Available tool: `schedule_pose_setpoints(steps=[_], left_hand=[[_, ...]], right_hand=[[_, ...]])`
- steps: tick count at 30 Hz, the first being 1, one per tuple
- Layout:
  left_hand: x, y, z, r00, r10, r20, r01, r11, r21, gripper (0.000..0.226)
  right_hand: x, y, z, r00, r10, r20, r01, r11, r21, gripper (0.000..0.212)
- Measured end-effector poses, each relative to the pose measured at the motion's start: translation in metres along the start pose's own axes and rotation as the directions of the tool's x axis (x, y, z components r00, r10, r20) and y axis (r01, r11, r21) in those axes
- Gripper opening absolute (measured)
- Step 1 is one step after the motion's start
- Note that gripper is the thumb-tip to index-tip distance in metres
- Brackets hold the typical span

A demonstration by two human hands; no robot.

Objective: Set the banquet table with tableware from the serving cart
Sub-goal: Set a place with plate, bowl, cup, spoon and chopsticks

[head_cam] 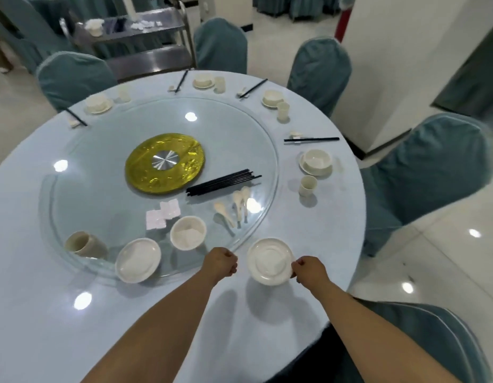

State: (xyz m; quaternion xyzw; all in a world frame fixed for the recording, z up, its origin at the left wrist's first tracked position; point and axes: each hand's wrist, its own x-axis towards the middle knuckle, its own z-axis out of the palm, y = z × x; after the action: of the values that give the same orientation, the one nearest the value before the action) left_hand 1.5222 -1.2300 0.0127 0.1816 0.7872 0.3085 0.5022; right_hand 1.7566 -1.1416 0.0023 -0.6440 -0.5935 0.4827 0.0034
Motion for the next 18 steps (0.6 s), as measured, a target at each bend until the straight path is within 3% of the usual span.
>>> schedule_pose_setpoints(steps=[6, 13, 18], left_hand=[[0.021, -0.01, 0.037, 1.0, 0.004, -0.017, -0.002, 0.99, 0.141, 0.01], [0.036, -0.024, 0.052, 0.997, -0.067, -0.047, 0.072, 0.988, 0.137, 0.014], [0.027, -0.015, 0.034, 0.996, -0.062, -0.062, 0.07, 0.988, 0.137, 0.017]], right_hand=[[0.029, 0.055, -0.009, 0.977, 0.204, -0.065, -0.2, 0.978, 0.063, 0.03], [0.054, 0.071, 0.003, 0.944, 0.325, -0.047, -0.313, 0.933, 0.177, 0.031], [0.052, 0.05, 0.001, 0.935, 0.354, 0.021, -0.355, 0.934, 0.045, 0.024]])
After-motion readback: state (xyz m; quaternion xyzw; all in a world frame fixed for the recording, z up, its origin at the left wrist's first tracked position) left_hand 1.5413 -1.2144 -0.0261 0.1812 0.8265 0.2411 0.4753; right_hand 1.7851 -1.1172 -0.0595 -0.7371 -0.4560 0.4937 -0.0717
